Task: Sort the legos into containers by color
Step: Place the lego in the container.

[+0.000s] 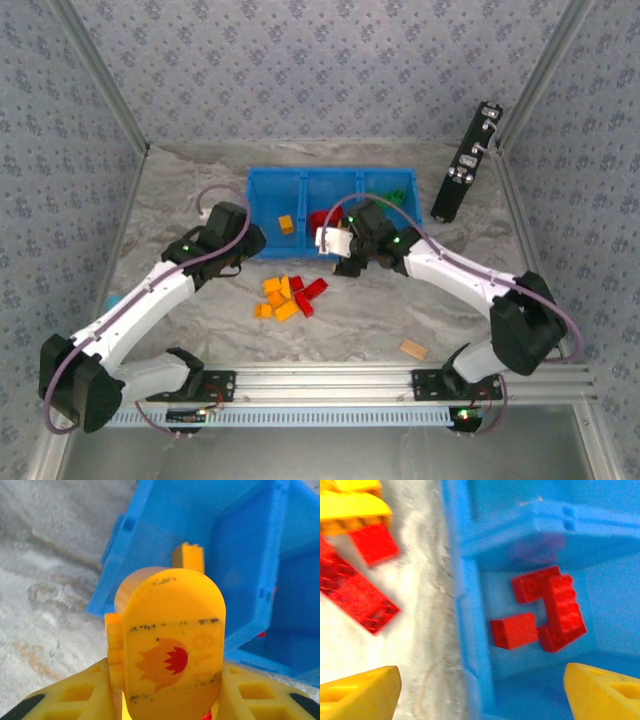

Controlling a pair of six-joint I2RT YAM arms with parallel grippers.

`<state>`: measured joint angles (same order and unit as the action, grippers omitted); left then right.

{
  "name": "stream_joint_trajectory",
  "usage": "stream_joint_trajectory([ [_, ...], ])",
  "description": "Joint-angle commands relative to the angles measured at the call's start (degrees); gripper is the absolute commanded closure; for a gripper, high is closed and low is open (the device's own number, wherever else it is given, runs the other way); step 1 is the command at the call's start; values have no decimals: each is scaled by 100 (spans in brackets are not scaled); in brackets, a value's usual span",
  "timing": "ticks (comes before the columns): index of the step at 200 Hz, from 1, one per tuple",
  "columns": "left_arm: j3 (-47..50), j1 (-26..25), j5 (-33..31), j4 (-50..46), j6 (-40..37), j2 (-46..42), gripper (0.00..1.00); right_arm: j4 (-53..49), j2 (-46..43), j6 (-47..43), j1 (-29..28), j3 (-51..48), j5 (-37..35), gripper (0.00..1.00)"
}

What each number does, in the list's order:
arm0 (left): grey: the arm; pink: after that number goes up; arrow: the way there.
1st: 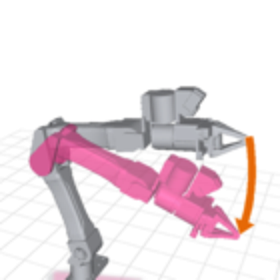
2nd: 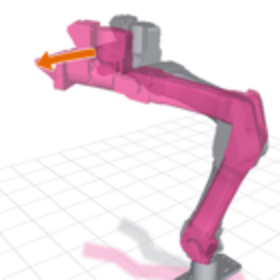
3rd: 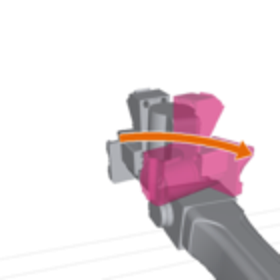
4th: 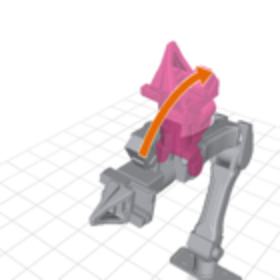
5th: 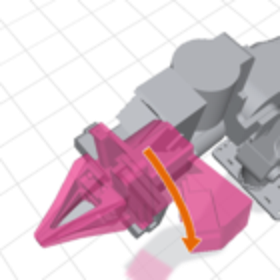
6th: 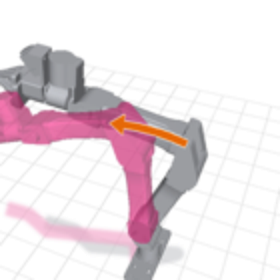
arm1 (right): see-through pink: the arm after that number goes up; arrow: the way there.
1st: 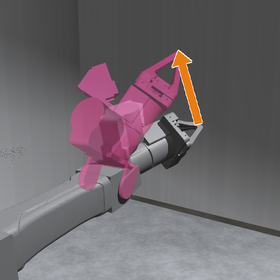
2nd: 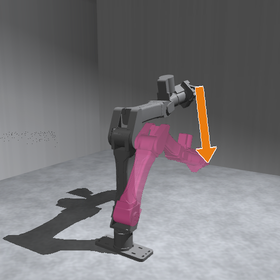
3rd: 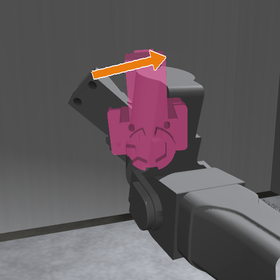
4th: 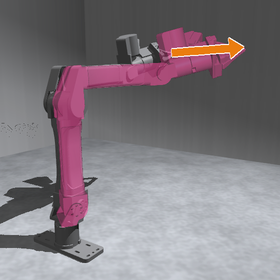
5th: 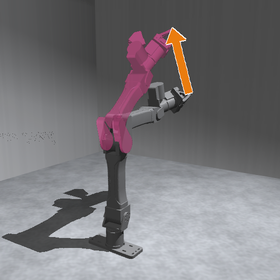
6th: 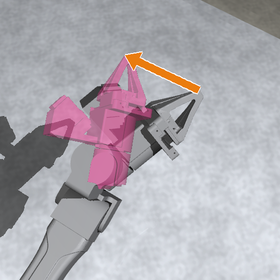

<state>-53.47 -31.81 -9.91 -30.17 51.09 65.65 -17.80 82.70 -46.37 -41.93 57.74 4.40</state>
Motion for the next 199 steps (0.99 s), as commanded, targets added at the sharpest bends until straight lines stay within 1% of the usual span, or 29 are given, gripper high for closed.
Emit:
stream_joint_trajectory([
  [1, -308, 76, 45, 121, -620, 527, 74, -22, -331, 754, -406, -99, 154, 13],
  [16, -472, 130, 137, 544, -834, 981, 75, -6, -412, 1486, -686, -126, 248, 13],
  [27, -482, 189, 199, 949, -952, 1271, 75, 499, -537, 2212, -1001, -351, -64, 13],
  [33, -480, 237, 259, 1188, -1017, 1423, 75, 792, -605, 2626, -1147, -461, -120, 14],
  [41, -552, 301, 304, 1392, -1154, 1643, 75, 1029, -631, 3153, -1309, -544, -152, 15],
  [54, -746, 413, 376, 1578, -1345, 2007, 76, 1207, -525, 3986, -1594, -532, -557, 16],
  [75, -1034, 543, 647, 1838, -1514, 2508, 76, 971, -187, 4966, -1997, -276, -1178, 17],
  [88, -1230, 583, 812, 1885, -1630, 2770, 76, 677, 56, 5441, -2152, -56, -1332, 17],
  [109, -1402, 657, 1020, 1978, -1654, 3089, 76, -86, 434, 6439, -2241, 334, -1550, 20],
  [129, -1246, 712, 1080, 2332, -1415, 3170, 76, -139, 607, 6945, -2401, 252, -1618, 20],
  [151, -1344, 711, 1118, 2368, -1409, 3380, 76, -329, 810, 7534, -2408, 268, -1549, 24],
  [199, -1565, 719, 1245, 2389, -1487, 3800, 74, -924, 1205, 8077, -2435, 556, -1603, 30],
])
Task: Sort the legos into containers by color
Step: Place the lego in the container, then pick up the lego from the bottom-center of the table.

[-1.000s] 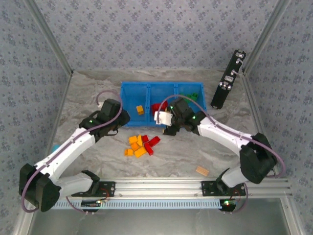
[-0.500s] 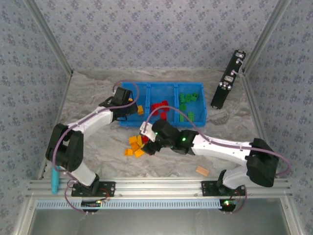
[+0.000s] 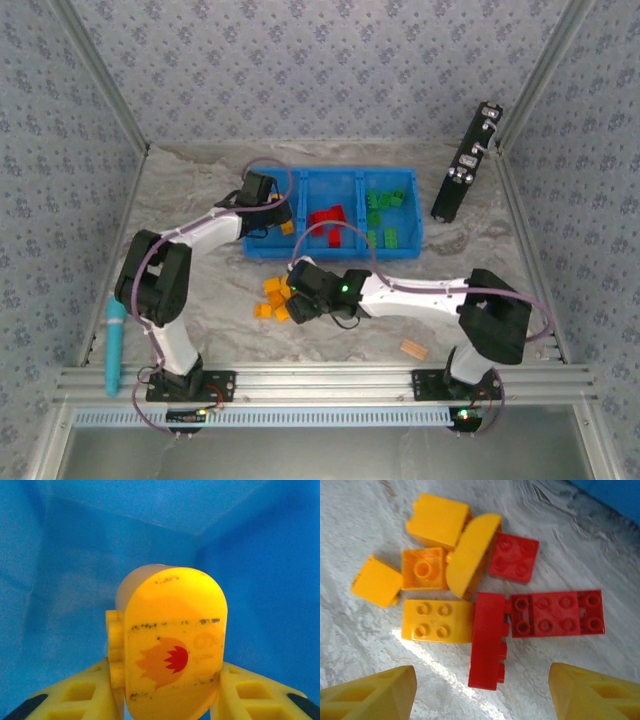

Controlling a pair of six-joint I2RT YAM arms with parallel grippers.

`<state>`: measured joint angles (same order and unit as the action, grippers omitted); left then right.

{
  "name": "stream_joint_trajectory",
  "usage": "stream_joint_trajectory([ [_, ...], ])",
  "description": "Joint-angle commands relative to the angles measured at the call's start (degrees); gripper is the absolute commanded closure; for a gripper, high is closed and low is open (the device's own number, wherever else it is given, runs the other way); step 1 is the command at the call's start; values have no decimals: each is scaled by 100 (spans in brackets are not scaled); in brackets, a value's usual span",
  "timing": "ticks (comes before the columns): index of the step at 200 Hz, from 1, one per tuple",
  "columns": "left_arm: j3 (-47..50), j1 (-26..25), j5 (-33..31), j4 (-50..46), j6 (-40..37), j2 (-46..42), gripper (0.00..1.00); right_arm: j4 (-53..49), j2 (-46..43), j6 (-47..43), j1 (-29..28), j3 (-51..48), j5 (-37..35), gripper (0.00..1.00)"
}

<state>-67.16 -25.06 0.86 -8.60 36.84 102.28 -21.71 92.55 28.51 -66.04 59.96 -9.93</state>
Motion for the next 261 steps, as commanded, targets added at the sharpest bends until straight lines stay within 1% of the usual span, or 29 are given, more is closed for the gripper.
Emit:
stream_joint_trajectory([
  [1, -195, 44, 177, 238, -58, 140, 74, -534, 228, 591, -24, 341, -164, 30],
  [21, -141, 45, 221, 357, -15, 176, 72, -527, 384, 565, 33, 424, -6, 32],
  [50, -240, 45, 230, 290, -69, 252, 66, -676, 635, 557, 30, 615, -1, 39],
  [74, -315, 46, 397, 298, -55, 347, 62, -753, 792, 490, 68, 695, 38, 41],
  [92, -392, 45, 517, 264, -4, 434, 57, -764, 959, 462, 138, 762, 173, 42],
  [129, -439, 44, 547, 202, -19, 478, 48, -714, 1137, 427, 190, 767, 194, 46],
  [149, -478, 49, 559, 142, -50, 477, 42, -650, 1210, 376, 241, 771, 202, 53],
  [163, -484, 45, 630, 166, -109, 437, 41, -615, 1254, 316, 258, 789, 168, 58],
  [183, -453, 45, 669, 164, -181, 254, 39, -597, 1307, 202, 294, 789, 171, 65],
  [195, -478, 45, 694, 36, -252, 97, 34, -608, 1337, 144, 302, 788, 219, 69],
  [199, -484, 45, 708, 3, -279, 38, 30, -614, 1336, 141, 300, 789, 233, 70],
  [209, -478, 44, 713, -93, -329, -129, 28, -615, 1344, 129, 305, 789, 263, 73],
  [239, -375, 45, 729, -403, -499, -780, 27, -687, 1226, 26, 283, 729, 257, 77],
  [261, -238, 49, 731, -642, -694, -1407, 26, -898, 868, -123, 281, 727, 182, 77],
])
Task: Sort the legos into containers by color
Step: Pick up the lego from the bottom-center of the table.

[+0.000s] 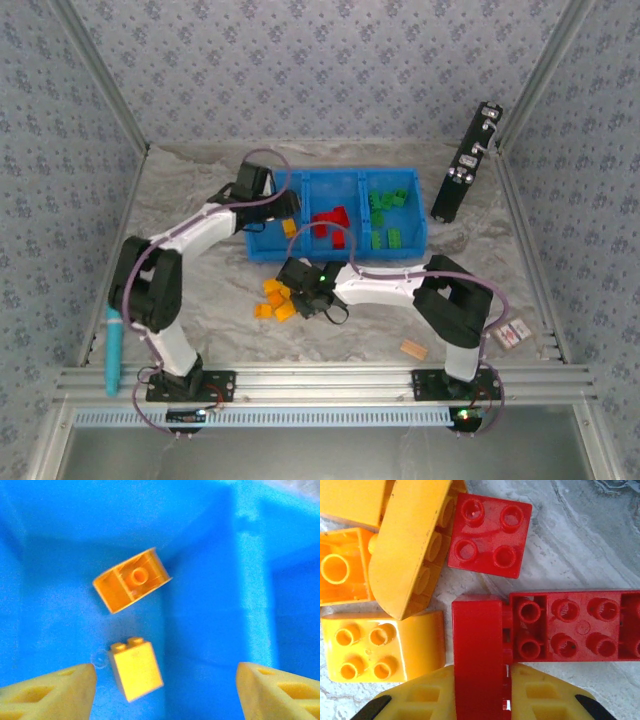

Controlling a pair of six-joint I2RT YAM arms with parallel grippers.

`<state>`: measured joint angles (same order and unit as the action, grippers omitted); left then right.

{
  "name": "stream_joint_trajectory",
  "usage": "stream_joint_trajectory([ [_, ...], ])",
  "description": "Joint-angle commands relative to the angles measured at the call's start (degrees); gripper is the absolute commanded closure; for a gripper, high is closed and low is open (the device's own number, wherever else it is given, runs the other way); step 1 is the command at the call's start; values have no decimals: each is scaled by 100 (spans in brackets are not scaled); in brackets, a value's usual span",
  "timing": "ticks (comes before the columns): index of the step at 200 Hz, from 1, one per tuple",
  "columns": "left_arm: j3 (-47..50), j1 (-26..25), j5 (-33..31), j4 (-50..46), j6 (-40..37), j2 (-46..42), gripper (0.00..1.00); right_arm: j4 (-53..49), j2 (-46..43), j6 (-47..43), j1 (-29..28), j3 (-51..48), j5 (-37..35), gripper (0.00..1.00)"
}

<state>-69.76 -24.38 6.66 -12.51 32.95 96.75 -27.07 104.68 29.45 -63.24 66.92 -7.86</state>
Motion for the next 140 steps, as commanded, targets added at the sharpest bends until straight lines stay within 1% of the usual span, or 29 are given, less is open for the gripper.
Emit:
stream_joint_trajectory([
  [1, 31, -21, 152, -256, -315, -887, 26, -370, -366, -227, 3, 32, -29, 77],
  [26, 179, -16, 271, -632, -561, -1613, 25, -709, -936, -511, 40, 94, -73, 78],
  [31, 215, -14, 302, -739, -605, -1749, 25, -857, -1057, -578, 52, 298, -75, 78],
  [50, 530, -23, 479, -1122, -739, -2331, 25, -1141, -1449, -812, 209, 450, -67, 78],
  [65, 956, -46, 536, -1468, -825, -2871, 26, -1255, -1708, -1008, 443, 519, -67, 77],
  [88, 1806, -177, 301, -1924, -919, -3773, 26, -1123, -1864, -1347, 1031, 559, -42, 77],
  [110, 2620, -327, 127, -2176, -541, -4520, 27, -763, -1638, -1717, 1619, 628, 109, 76],
  [140, 3486, -595, -50, -2256, 482, -5155, 28, -387, -963, -2195, 2203, 1065, 277, 75],
])
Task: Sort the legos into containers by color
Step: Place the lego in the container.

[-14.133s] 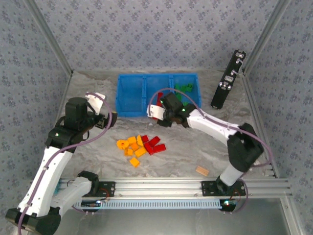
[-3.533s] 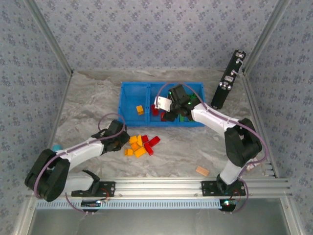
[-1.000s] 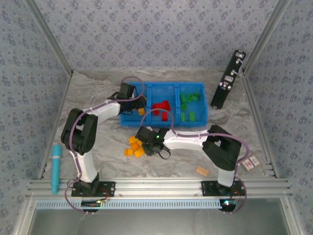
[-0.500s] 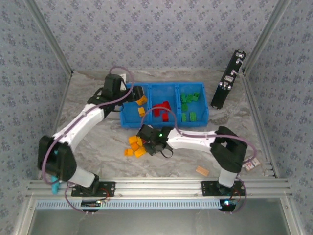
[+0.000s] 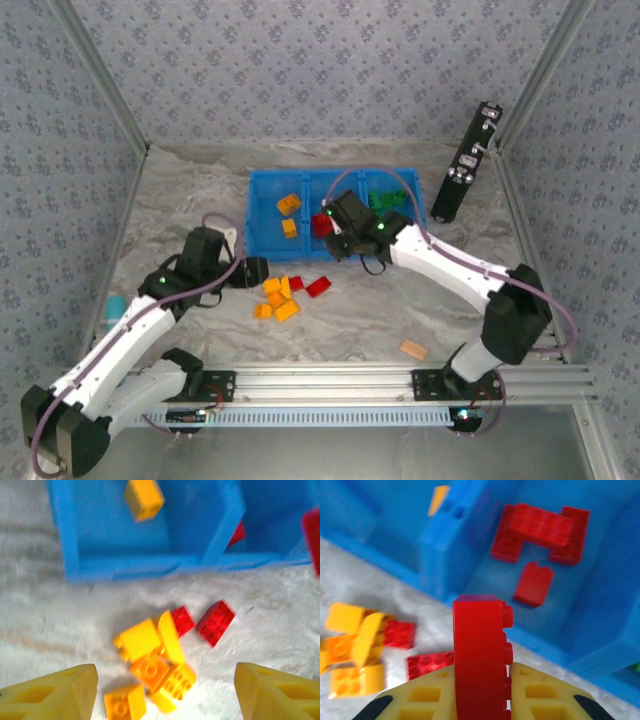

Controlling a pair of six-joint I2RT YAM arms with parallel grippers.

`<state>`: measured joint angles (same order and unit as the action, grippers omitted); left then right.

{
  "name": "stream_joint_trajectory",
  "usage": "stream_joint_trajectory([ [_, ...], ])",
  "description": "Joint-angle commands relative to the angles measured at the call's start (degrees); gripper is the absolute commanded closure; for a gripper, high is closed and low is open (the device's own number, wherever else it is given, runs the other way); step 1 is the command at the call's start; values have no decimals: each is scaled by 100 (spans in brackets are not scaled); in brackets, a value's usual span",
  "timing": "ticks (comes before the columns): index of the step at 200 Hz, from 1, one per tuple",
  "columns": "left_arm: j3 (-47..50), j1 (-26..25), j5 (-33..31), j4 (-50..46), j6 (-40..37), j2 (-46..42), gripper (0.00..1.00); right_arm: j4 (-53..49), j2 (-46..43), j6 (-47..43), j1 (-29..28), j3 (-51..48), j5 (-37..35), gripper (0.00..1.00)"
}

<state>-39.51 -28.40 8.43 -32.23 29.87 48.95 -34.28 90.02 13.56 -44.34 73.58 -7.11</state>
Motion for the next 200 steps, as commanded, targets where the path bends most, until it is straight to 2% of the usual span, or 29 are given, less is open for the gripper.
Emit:
stream_joint_trajectory([
  [1, 483, -210, -236, -289, 822, -381, 28, 334, 532, -621, 321, 418, 211, 75],
  [35, 1054, -754, -438, -167, 1527, -421, 29, 364, 1325, -846, 613, 1011, 395, 71],
  [74, 1291, -1344, -765, 121, 1965, 203, 30, 444, 1589, -914, 745, 1345, 412, 55],
  [111, 1375, -1361, -1056, 122, 2134, 559, 34, 455, 1369, -987, 743, 1352, 408, 48],
  [175, 1369, -1343, -1143, 847, 2213, 1660, 35, 565, 754, -928, 550, 804, 47, 47],
  [200, 1306, -1343, -1068, 973, 2193, 2047, 41, 514, 613, -899, 509, 721, -1, 47],
])
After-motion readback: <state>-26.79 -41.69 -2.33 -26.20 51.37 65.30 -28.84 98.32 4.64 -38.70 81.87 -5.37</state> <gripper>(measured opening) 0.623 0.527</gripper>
